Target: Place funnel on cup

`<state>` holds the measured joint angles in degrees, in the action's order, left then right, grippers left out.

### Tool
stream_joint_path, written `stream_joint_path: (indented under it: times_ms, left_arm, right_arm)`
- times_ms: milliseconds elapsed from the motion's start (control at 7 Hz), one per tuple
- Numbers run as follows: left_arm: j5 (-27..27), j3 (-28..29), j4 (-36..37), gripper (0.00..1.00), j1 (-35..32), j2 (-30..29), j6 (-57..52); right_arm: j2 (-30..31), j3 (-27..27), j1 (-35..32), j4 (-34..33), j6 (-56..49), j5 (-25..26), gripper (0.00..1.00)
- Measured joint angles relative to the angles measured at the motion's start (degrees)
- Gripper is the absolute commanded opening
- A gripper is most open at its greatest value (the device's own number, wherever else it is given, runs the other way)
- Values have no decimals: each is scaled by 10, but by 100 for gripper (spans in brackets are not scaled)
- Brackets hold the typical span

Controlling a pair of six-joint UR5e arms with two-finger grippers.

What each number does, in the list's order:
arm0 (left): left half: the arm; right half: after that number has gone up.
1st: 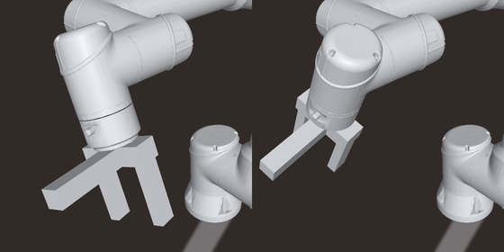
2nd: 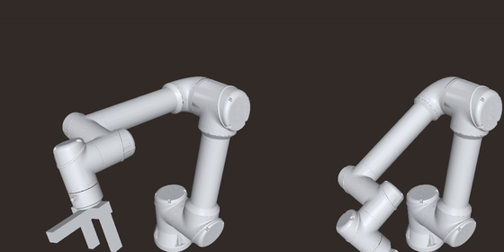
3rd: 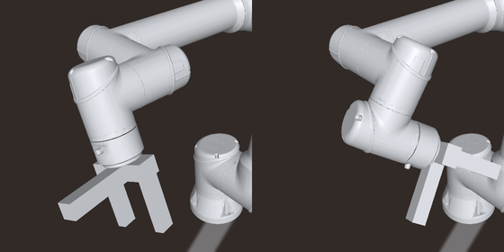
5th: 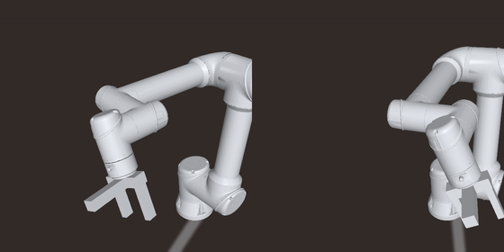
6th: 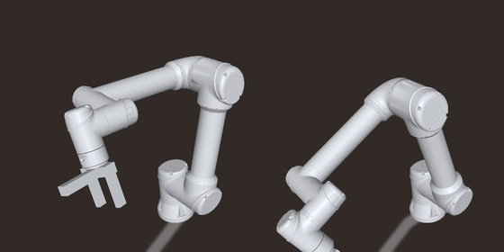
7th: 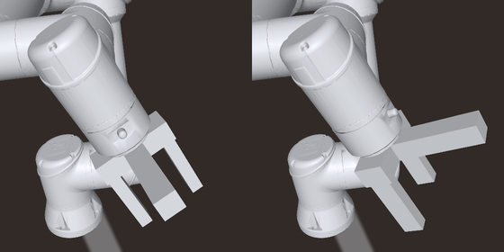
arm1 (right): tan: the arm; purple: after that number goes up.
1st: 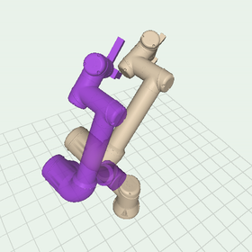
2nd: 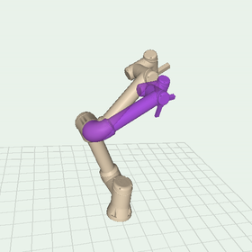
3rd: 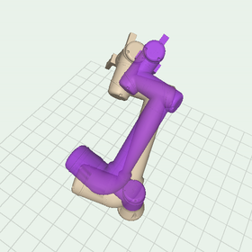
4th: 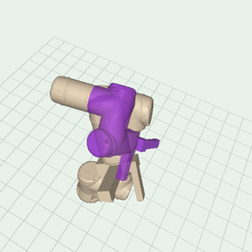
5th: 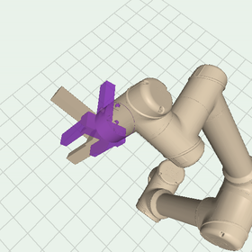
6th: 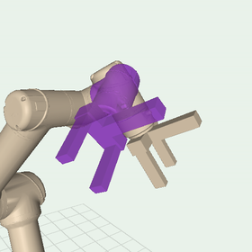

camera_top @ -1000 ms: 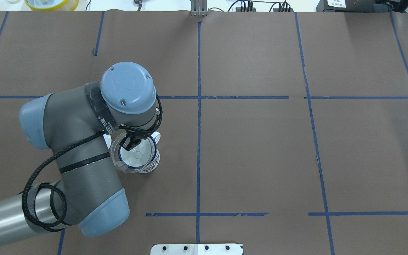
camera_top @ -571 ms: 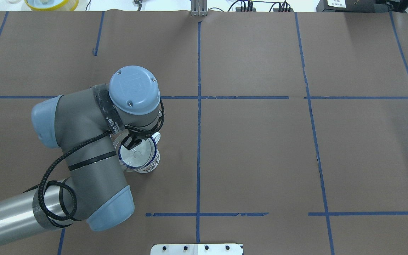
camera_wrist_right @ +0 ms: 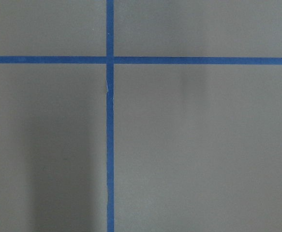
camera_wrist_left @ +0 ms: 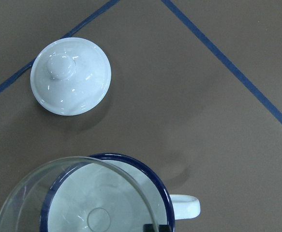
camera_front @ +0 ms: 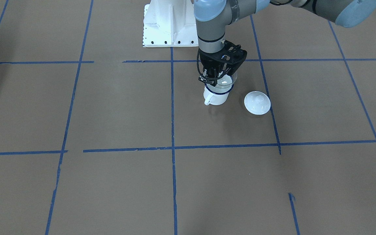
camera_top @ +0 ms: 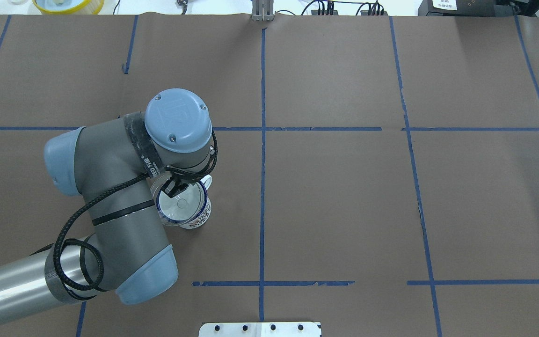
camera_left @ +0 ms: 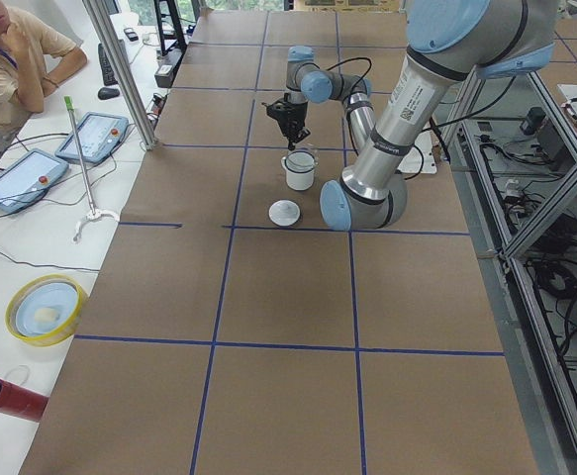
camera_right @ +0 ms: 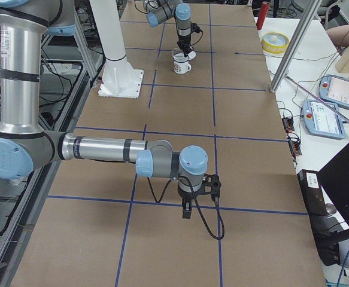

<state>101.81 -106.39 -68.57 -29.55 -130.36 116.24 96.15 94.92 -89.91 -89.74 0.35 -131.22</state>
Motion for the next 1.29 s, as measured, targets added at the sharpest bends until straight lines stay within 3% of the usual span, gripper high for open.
stream_joint_path:
  times_ms: [429, 571, 857, 1000, 1286]
  left_arm:
    - [-1, 9, -4, 1, 1, -4, -8]
    - [-1, 12, -6, 11, 1, -4, -14]
    - [-1, 14, -11, 81, 1, -4, -18]
    - [-1, 14, -18, 99, 1, -4, -23]
    - [1, 11, -25, 100, 1, -3, -55]
  right_arm:
    - [0, 0, 0, 0, 0, 0, 100]
    - [0, 0, 0, 0, 0, 0, 100]
    - [0, 0, 0, 0, 0, 0, 100]
    - [0, 0, 0, 0, 0, 0, 100]
    - [0, 0, 0, 0, 0, 0, 100]
